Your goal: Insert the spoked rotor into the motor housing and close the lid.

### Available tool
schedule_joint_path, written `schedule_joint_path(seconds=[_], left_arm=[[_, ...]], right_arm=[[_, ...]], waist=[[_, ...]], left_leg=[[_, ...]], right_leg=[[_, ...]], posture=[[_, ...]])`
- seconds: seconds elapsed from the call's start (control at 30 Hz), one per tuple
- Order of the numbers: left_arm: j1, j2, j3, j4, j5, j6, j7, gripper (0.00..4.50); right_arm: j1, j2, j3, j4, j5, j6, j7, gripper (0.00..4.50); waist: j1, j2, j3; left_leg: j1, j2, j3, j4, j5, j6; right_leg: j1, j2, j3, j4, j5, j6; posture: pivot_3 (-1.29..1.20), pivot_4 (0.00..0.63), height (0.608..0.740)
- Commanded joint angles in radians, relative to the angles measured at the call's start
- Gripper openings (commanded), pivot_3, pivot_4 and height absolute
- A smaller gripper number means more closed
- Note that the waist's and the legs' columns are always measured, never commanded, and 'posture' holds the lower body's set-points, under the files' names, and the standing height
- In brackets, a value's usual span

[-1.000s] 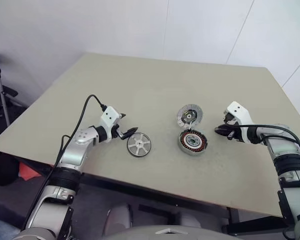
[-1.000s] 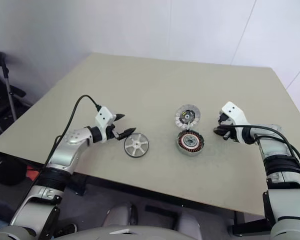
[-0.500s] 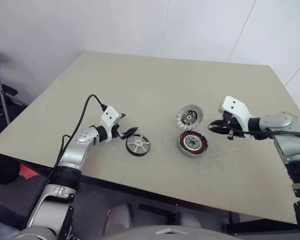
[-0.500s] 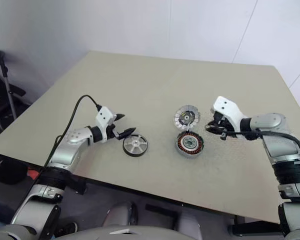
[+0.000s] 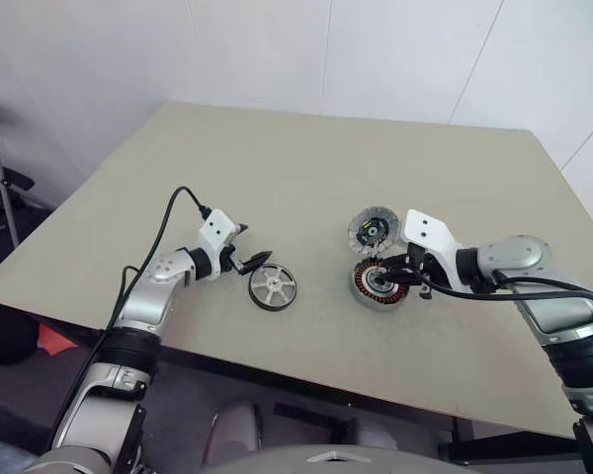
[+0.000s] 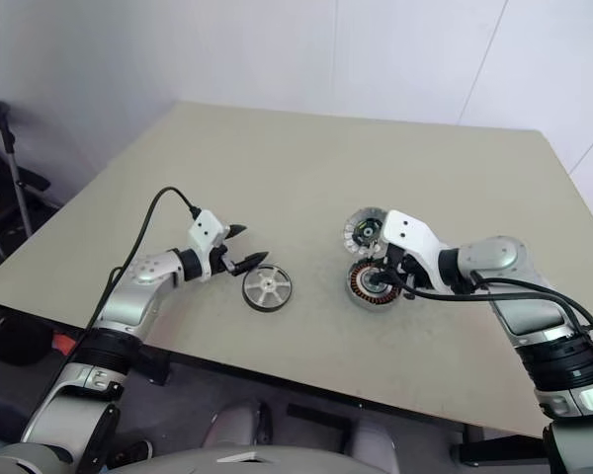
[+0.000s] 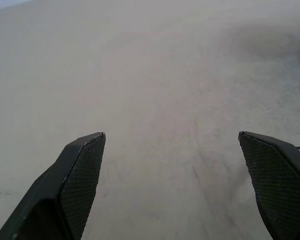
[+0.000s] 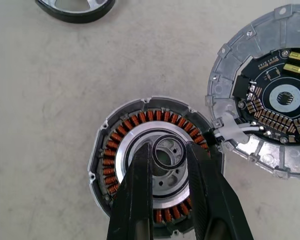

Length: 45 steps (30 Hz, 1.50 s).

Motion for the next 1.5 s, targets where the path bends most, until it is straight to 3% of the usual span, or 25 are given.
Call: schedule_joint_path(seconds=[0.03,0.5,1.17,1.33,1.5], left_arm=[[-0.010,0.013,0.010,-0.035,-0.002,-0.015,-0.001,4.50],[-0.013,0.019,0.011,-0.033,0.000,-0.017,0.001,4.50],[-0.011,0.023,0.011,-0.027,0.004,-0.023,0.008,4.50],[-0.009,0.023,0.013,-0.028,0.002,-0.022,0.010,4.50],[-0.006,0.022,0.012,-0.029,0.002,-0.020,0.011,4.50]], right_arm=[[0.008,0.000,0.005,-0.019,0.010,0.001,-0.010,0.65],[0.001,-0.001,0.037,0.093,-0.026,-0.069,-0.037,0.65],[-0.004,-0.010,0.024,0.060,0.016,-0.049,-0.006,0.65],[-0.013,-0.001,0.008,0.054,0.027,-0.047,-0.013,2.29],[-0.023,-0.004,0.010,0.059,0.021,-0.059,-0.023,2.29]], waist=[[0.000,0.000,0.000],[-0.001,0.000,0.000],[0.000,0.000,0.000],[0.000,0.000,0.000],[0.000,0.000,0.000]], left_leg=[[0.000,0.000,0.000,0.000,0.000,0.000],[0.002,0.000,0.000,0.000,0.000,0.000],[0.003,0.000,0.000,0.000,0.000,-0.001],[0.003,0.000,0.000,0.000,0.000,-0.001],[0.003,0.000,0.000,0.000,0.000,-0.001]], right_leg=[[0.000,0.000,0.000,0.000,0.000,0.000],[0.002,0.000,0.000,0.000,0.000,0.000],[0.002,0.000,0.000,0.000,0.000,0.000],[0.002,0.000,0.000,0.000,0.000,0.000],[0.002,0.000,0.000,0.000,0.000,0.000]], posture=[[0.00,0.000,0.740],[0.00,0.000,0.740],[0.00,0.000,0.740],[0.00,0.000,0.740],[0.00,0.000,0.740]])
